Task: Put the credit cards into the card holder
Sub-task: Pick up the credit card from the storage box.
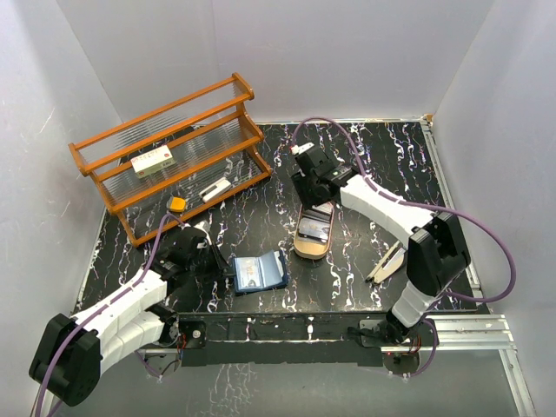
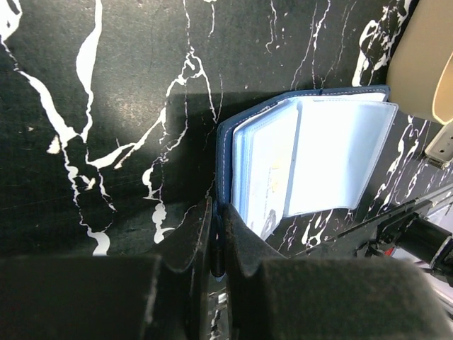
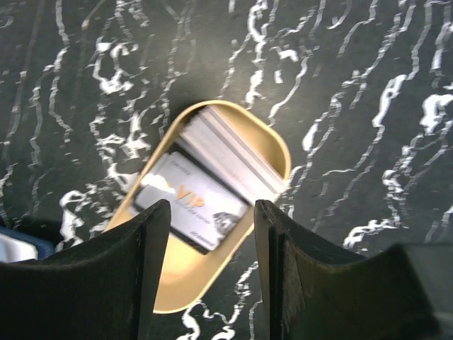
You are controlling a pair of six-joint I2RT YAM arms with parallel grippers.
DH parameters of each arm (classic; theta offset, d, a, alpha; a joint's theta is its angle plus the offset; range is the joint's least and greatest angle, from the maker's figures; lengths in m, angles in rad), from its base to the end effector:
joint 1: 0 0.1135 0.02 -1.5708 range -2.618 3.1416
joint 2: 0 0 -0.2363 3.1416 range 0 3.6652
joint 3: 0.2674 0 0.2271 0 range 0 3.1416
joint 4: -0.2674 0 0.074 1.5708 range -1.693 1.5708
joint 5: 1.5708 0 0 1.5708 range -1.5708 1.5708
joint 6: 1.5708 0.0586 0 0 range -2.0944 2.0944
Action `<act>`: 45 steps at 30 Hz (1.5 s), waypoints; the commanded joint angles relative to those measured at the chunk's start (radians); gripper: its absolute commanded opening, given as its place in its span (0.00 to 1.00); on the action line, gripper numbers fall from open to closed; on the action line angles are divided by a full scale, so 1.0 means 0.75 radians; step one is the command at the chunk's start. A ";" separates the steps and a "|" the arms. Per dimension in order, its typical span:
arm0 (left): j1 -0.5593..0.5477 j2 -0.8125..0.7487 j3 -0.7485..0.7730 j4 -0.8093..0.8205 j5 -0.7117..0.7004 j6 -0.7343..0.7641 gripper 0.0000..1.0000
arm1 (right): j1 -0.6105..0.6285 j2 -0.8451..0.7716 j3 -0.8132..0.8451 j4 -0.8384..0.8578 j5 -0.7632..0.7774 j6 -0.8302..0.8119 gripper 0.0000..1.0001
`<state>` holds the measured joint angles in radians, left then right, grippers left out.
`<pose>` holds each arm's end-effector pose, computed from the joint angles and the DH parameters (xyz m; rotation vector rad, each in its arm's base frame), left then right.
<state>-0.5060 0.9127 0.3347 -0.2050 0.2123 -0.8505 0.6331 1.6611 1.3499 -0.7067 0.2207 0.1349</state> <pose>0.1556 -0.1004 0.1384 -0.3218 2.5004 -0.8657 0.2793 0.1891 0.2273 -0.5508 2.4904 0.0091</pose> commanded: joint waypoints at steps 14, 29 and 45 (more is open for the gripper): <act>0.002 0.023 -0.025 0.085 0.094 0.014 0.00 | -0.058 0.098 0.065 0.026 0.127 -0.355 0.54; 0.002 0.036 -0.023 0.108 0.119 -0.001 0.00 | -0.057 0.116 0.000 0.107 0.079 -0.503 0.49; 0.002 0.032 -0.011 0.097 0.112 0.000 0.00 | -0.055 0.083 -0.060 0.119 0.000 -0.598 0.54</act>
<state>-0.5060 0.9413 0.3248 -0.1303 0.2779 -0.8490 0.5938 1.7638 1.3205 -0.6701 0.2317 -0.2977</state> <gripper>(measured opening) 0.063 0.534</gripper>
